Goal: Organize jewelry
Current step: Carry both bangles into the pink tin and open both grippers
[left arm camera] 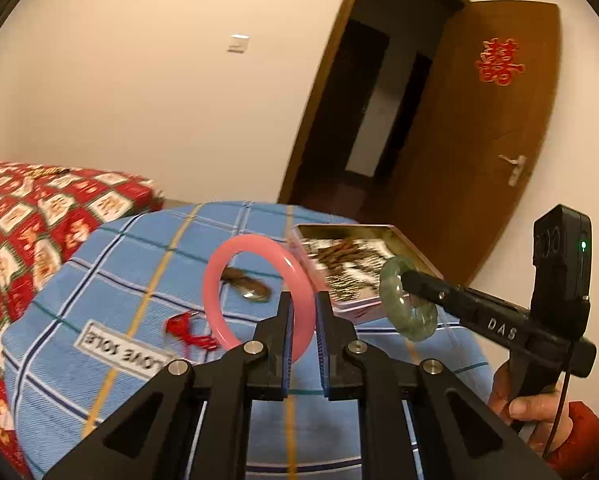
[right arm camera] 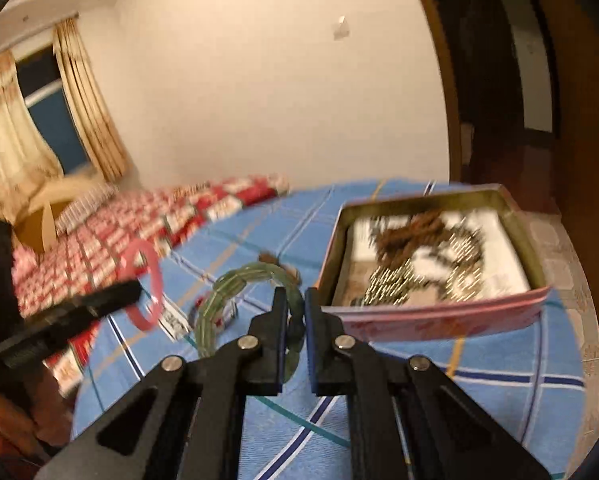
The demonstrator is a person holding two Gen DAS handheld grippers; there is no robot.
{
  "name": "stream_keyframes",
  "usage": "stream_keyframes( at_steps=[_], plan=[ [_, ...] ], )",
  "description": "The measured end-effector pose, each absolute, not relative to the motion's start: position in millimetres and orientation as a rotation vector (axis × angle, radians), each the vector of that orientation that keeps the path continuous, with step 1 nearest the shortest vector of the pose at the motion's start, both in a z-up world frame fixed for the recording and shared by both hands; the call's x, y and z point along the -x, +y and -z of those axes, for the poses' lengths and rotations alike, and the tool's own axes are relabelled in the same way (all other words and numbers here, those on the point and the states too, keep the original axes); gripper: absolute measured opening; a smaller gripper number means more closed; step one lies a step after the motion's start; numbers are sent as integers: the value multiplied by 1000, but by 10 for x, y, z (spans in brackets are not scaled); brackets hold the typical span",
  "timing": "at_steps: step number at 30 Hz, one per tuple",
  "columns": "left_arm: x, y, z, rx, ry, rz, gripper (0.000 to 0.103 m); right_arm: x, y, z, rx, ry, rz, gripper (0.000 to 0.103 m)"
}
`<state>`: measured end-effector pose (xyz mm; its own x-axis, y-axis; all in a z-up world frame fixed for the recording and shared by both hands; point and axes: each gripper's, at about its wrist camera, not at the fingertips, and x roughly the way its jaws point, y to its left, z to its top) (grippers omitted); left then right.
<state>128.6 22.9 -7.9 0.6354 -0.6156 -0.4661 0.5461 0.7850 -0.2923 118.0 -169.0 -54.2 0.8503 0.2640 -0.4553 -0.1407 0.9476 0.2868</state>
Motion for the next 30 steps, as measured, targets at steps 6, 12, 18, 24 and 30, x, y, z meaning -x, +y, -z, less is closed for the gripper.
stream_keyframes(
  at_steps=[6, 12, 18, 24, 30],
  plan=[
    [-1247, -124, 89, 77, 592, 732, 10, -1077, -1933, 439, -268, 465, -142, 11],
    [-1364, -538, 51, 12, 581, 796, 10, -1140, -2347, 465, -302, 464, -19, 11],
    [-1658, -883, -20, 12, 567, 835, 10, -1312, -2716, 358, -347, 418, 65, 11],
    [-1942, -1273, 153, -22, 608, 825, 10, -1618, -2802, 528, -387, 440, 75, 11],
    [-2144, -1484, 376, -93, 655, 807, 10, -1823, -2856, 770, -410, 490, 86, 11]
  ],
)
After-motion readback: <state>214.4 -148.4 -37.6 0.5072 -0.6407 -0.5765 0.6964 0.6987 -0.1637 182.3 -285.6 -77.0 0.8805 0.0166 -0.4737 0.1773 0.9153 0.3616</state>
